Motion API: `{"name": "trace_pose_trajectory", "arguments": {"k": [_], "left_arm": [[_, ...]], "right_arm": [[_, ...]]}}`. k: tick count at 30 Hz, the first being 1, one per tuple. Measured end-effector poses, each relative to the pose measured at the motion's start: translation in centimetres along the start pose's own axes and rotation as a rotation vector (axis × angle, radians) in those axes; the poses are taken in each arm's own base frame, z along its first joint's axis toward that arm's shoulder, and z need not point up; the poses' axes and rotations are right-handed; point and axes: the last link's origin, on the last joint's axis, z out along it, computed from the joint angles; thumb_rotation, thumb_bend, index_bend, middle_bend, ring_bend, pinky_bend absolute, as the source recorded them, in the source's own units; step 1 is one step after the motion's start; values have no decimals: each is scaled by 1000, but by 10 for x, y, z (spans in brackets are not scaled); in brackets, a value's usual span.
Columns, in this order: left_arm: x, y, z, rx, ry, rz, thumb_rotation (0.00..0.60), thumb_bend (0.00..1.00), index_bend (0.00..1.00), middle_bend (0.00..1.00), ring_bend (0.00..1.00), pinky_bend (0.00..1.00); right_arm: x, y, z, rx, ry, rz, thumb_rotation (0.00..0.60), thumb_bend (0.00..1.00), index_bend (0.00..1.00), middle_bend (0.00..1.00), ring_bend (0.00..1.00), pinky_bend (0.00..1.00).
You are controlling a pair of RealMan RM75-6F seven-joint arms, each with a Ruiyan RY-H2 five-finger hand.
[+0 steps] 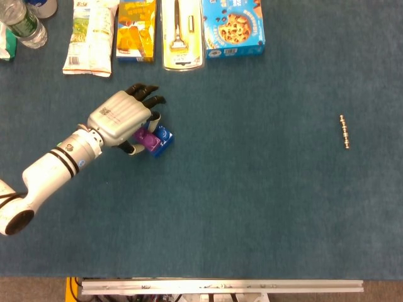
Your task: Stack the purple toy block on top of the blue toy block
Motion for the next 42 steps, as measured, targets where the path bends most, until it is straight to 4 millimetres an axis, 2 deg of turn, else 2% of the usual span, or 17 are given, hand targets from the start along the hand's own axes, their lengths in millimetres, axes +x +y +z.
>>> {"name": "trace_pose_trajectory", "arguments": {"k": [42], "left_arm": [[-11,0,7,13,-10,18,600,232,521,167,26,83]], "right_arm": [[2,7,-4,-15,8,6,600,348,340,429,346,390]]}}
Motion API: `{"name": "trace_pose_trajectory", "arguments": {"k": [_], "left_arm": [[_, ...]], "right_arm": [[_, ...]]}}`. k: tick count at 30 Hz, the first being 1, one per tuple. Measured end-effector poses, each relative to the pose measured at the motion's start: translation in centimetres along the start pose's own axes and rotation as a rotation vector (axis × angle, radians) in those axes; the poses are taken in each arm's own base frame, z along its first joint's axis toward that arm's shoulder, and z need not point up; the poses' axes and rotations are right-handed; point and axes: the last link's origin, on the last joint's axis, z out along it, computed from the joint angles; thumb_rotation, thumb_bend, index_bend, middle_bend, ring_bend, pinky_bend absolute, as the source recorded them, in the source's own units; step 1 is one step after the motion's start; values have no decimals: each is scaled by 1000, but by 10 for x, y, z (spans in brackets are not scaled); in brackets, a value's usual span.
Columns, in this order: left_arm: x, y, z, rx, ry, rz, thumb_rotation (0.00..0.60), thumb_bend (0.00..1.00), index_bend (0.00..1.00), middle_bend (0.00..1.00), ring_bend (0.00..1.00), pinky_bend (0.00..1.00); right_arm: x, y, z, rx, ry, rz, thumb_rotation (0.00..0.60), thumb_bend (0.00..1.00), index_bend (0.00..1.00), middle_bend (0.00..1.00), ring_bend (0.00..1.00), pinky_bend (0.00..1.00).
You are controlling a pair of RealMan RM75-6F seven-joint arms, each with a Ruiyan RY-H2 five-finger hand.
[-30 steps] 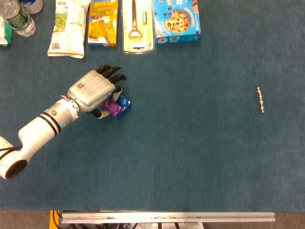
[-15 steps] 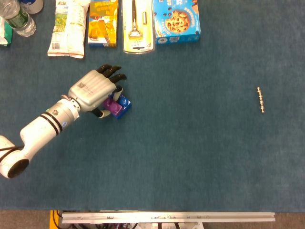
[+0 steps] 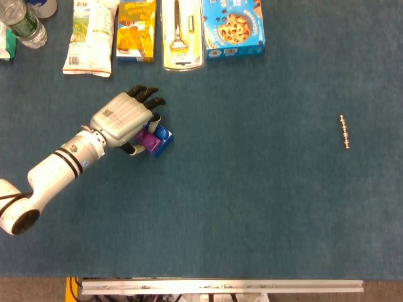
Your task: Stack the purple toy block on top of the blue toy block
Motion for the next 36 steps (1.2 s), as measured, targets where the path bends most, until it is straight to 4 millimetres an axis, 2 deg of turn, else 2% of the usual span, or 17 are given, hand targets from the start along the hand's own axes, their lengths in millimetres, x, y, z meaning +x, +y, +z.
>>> {"name": "trace_pose_trajectory", "arguments": {"k": [7,18,24,32,36], "left_arm": [[-3,2,0,-3,-1,7,600,231,506,166,26,83],[-1,6,-3,-8,-6,-1,600,232,317,159,26,83],[1,6,-5,-6,-6,-12,600,231,299,155,26,83],[10,0,-16,18,25,-52,600,231,290,155,27,83],[14,-5,-25,31,48,-84,600,232,199,132,27,84]], "right_arm": [[0,1,0,-3,0,0,600,347,339,430,346,389],[1,2,-1,-4,3,2,600,348,339,430,346,389],[1,2,-1,-2,6,2,600,348,339,430,346,389],[1,2,-1,3,7,4,600,348,340,431,346,389],[2,2,-2,2,8,3,600,348,339,432,346,389]]}}
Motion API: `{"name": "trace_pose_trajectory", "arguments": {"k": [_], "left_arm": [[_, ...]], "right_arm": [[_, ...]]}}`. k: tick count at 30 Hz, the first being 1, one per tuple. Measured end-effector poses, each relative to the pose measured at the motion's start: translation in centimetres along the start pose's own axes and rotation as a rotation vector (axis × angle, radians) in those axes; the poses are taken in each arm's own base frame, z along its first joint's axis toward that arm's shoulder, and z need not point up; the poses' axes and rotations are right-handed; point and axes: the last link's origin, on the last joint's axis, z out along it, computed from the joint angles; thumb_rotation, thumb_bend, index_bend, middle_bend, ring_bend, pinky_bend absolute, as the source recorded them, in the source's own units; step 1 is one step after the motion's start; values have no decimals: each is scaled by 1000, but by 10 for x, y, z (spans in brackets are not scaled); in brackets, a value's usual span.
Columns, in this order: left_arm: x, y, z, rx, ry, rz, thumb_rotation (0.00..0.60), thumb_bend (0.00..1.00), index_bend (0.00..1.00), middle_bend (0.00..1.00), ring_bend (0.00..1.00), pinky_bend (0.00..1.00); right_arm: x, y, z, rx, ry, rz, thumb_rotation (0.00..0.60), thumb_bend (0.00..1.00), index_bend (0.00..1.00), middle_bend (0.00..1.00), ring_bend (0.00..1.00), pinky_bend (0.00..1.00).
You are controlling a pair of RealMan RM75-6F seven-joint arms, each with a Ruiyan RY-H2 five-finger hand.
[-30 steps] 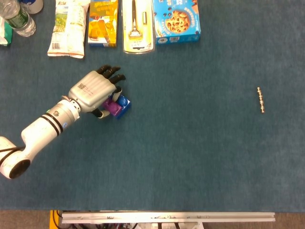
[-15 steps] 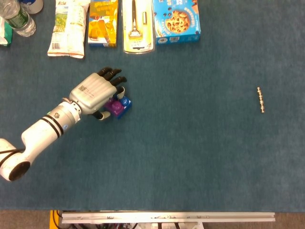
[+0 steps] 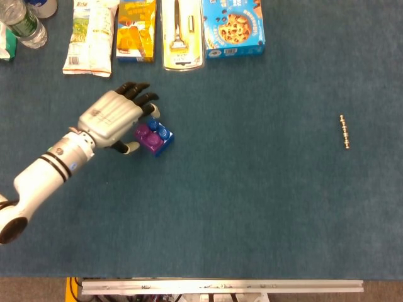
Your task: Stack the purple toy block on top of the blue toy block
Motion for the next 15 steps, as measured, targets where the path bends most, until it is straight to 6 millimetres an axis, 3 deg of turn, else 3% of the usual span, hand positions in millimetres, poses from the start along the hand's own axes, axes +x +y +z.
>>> {"name": "trace_pose_trajectory", "arguments": {"k": [5,9,15], "left_arm": [[1,-2,-10,2,34,-52,589,230,124,89,25,84],[-3,-1,-15,1,48,-133,430,167,99,77,24,71],[-13,9,-16,-24,37,-234,244,51,75,51,4,4]], "right_arm": [[0,-1,0,3,-1,0,600,348,339,432,346,390],[-1,-1,1,6,-4,1,600,348,339,432,346,389],[-1,-2,1,6,-2,-1,600,348,340,432,346,390]]}}
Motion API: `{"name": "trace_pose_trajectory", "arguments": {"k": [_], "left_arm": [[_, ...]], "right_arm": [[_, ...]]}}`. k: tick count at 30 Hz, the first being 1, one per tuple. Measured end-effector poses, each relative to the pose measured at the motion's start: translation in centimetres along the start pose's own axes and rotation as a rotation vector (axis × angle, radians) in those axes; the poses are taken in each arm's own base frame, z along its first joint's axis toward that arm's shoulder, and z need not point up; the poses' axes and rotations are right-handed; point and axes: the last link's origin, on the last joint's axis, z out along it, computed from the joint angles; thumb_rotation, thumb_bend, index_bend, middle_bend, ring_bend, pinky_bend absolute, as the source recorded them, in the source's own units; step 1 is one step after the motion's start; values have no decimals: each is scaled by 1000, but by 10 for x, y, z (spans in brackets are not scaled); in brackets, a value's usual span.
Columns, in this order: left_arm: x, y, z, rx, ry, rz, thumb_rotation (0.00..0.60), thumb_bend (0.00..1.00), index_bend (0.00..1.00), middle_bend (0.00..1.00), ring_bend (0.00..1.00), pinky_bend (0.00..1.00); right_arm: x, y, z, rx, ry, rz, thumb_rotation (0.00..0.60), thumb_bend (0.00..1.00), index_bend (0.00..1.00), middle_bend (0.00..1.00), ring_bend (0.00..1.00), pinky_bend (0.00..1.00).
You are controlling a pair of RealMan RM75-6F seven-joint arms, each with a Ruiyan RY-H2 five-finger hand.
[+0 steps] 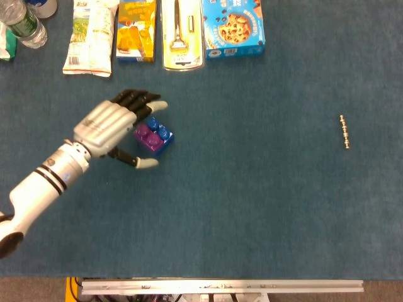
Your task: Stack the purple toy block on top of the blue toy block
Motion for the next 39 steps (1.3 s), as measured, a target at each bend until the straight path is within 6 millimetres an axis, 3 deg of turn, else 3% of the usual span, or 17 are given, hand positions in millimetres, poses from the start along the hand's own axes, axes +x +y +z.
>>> {"name": "trace_pose_trajectory", "arguments": {"k": [9,19,39], "left_arm": [[-13,14,13,-28,2,-43,139,0,6,0,0,0],[-27,22,35,-80,44,-7,8,0,0,0,0,0],[-59,5,61,-126,34,104,0,0,0,0,0,0]], "right_arm": [[0,0,0,-2,1,0,600,347,340,432,346,390],[1,2,0,-9,4,-2,600,348,339,432,346,389],[3,3,-1,-17,11,-9,600,348,340,433,346,389]]}}
